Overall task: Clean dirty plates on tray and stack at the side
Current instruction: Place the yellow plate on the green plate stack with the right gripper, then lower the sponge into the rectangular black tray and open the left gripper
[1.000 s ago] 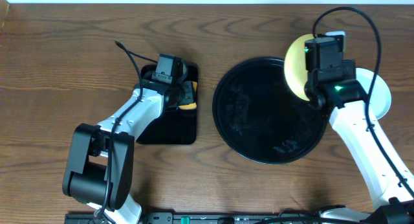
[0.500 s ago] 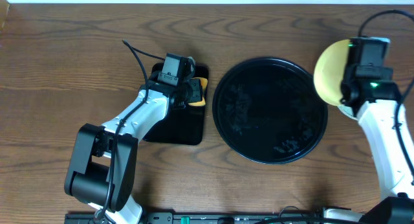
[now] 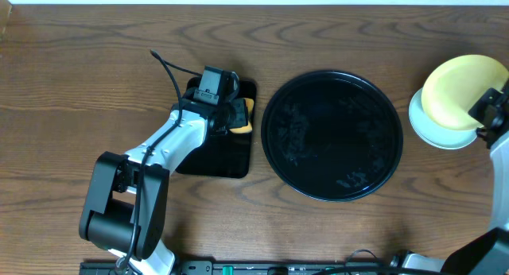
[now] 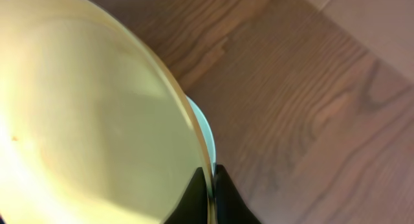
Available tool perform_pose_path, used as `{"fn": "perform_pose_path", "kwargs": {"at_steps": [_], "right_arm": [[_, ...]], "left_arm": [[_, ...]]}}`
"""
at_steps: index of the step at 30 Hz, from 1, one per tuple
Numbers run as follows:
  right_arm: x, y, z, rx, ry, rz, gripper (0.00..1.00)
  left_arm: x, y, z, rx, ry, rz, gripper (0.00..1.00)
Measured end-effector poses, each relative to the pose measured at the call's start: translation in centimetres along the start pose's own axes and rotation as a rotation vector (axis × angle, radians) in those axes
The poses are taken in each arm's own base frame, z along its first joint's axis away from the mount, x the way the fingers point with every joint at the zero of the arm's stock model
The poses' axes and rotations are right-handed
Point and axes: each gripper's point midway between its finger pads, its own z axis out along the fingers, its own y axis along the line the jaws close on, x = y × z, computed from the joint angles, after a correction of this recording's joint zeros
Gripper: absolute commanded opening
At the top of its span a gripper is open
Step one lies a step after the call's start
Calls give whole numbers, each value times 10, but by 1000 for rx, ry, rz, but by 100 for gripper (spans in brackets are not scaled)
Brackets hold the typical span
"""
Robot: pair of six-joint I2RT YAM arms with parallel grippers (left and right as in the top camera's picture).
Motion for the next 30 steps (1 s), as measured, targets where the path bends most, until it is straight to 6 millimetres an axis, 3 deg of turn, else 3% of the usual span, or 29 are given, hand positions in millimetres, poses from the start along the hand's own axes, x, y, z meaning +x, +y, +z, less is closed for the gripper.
{"fn": "perform_pose_path", "kwargs": {"at_steps": [3, 7, 13, 19, 26, 30], "right_arm": [[4, -1, 10, -36, 33, 39, 32], [23, 11, 19, -129, 124, 46, 33], [59, 48, 3, -368, 296, 13, 33], [78, 68, -13, -496, 375, -50, 28], [81, 75, -17, -535, 384, -71, 26], [81, 75, -18, -540, 386, -75, 25]], "left_arm": [[1, 5, -1, -10, 10, -13, 8], [3, 15, -6, -29, 24, -38, 7], [6, 22, -12, 1, 56, -41, 7], [-14, -1, -43, 293, 33, -50, 7], [-25, -23, -87, 677, 32, -28, 7], [-21, -23, -91, 794, 64, -43, 7]]}}
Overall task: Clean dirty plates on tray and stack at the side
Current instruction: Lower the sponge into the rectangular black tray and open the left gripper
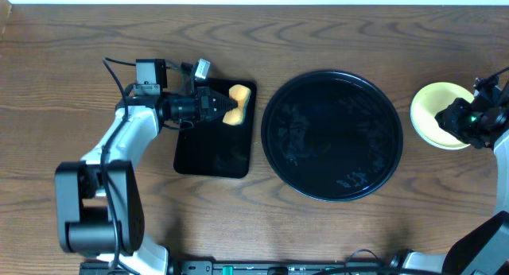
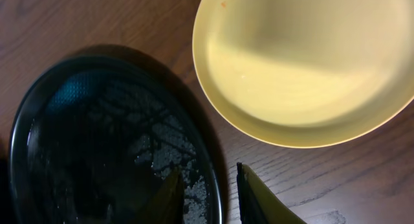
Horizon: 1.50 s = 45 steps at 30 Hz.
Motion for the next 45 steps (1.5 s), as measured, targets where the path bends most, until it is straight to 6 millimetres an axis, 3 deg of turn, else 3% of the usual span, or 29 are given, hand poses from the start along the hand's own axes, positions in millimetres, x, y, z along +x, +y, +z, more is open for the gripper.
{"fn": "perform_pose_path", "kwargs": {"at_steps": [11, 17, 26, 31, 45], "right_arm": [[0, 1, 0, -6, 2, -6, 24], [0, 1, 0, -6, 2, -6, 24], [0, 1, 0, -7, 2, -6, 24], [1, 1, 0, -6, 4, -5, 24], [2, 1, 0, -6, 10, -4, 23]], "left_arm": [[10, 52, 4, -5, 22, -148, 7], [21, 84, 4, -157, 34, -217, 7], [22, 111, -2, -320, 21, -220, 8], [25, 115, -4, -348, 26, -232, 8], [31, 91, 13, -235, 71, -218, 8]]}}
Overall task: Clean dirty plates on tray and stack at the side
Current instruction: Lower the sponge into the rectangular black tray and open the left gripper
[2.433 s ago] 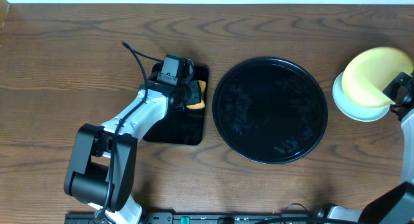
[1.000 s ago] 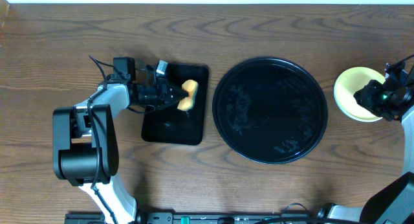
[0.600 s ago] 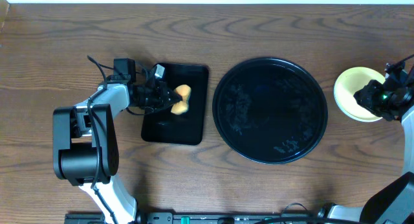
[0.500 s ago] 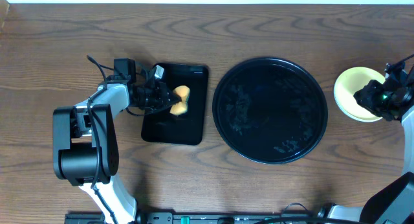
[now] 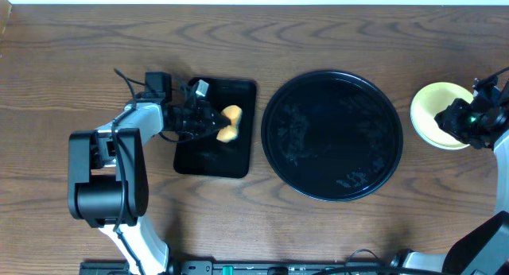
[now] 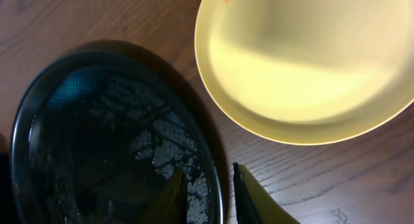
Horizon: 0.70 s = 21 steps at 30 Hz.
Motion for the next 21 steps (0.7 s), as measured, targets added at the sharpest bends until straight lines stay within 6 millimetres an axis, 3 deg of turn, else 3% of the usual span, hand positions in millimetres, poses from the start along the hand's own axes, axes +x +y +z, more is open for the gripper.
{"fn": "perform_pose_path", "kwargs": {"at_steps": [6, 11, 14, 18, 21], "right_arm": [[0, 0, 0, -1, 1, 0, 22], [1, 2, 0, -9, 3, 1, 22], [1, 2, 0, -14, 3, 1, 21], [1, 4, 0, -21, 4, 1, 21], [1, 4, 0, -22, 5, 1, 21]], "left_arm": [[8, -6, 13, -16, 35, 26, 8], [8, 5, 16, -95, 28, 33, 9], [5, 17, 14, -164, 13, 32, 16], [2, 34, 10, -265, -11, 11, 49], [-6, 32, 5, -285, -42, 4, 56]]}}
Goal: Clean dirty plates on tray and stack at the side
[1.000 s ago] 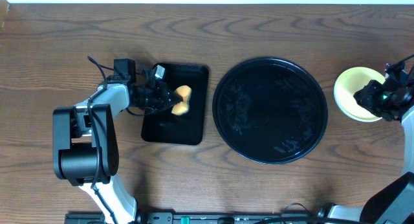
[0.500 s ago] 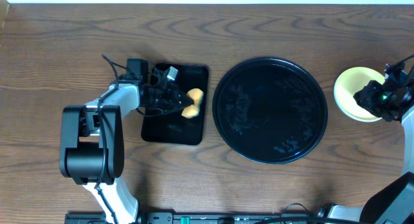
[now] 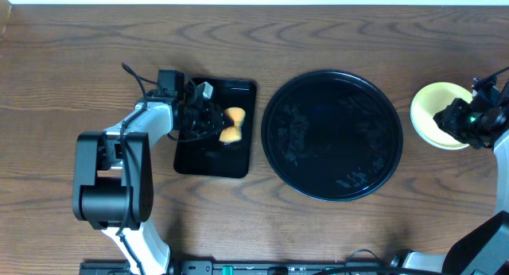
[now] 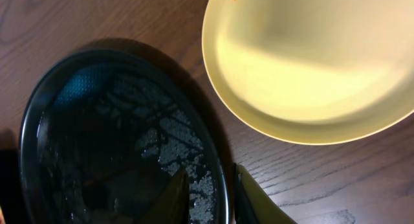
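Note:
A yellow plate lies flat on the table at the far right, and it fills the top of the right wrist view. My right gripper hovers at the plate's right side, open with nothing held. The round black tray in the middle carries no plates, only pale smears. Over the small black square tray, my left gripper pinches an orange sponge.
A dark cable loops off the left wrist. The left arm's base stands at the front left. The table's far edge runs along the top, and the right arm comes in from the right edge.
My left gripper and the sponge have shifted slightly to the right over the square tray. The right gripper stays open beside the yellow plate, hardly moved.
At first my right gripper held the yellow plate tilted over a pale plate at the far right, while the left gripper was at the sponge on the square tray. Then the yellow plate lay flat and the right gripper was open. The left gripper has since moved the sponge about over the square tray.

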Available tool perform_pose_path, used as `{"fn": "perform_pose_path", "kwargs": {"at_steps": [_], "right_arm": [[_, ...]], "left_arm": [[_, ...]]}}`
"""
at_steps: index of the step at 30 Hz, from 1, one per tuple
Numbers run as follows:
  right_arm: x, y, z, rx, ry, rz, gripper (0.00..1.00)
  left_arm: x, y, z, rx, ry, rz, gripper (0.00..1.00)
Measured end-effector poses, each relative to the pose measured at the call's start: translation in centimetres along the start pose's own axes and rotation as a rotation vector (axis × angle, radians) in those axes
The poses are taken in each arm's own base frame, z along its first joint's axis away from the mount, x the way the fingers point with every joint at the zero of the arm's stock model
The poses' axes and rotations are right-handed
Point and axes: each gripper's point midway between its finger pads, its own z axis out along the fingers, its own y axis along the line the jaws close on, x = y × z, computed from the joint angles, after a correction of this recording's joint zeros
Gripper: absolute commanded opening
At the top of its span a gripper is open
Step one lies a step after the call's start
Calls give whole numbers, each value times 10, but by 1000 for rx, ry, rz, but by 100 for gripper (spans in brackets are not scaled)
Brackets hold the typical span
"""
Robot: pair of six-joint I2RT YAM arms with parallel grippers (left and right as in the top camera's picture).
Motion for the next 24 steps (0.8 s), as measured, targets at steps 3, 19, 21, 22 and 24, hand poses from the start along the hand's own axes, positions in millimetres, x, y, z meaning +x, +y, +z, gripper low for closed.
{"fn": "perform_pose_path", "kwargs": {"at_steps": [3, 19, 21, 22, 24], "right_arm": [[0, 0, 0, -2, 1, 0, 21], [1, 0, 0, -3, 3, 1, 21], [1, 0, 0, -3, 4, 1, 21], [1, 0, 0, -2, 5, 2, 20], [1, 0, 0, -2, 6, 2, 21]], "left_arm": [[-5, 1, -3, -20, -19, -7, 56], [-19, -20, -32, -111, -137, 66, 47], [-16, -22, -27, -126, -126, 67, 45], [-14, -23, -24, -129, -120, 69, 45], [-10, -25, -18, -138, -107, 74, 40]]}}
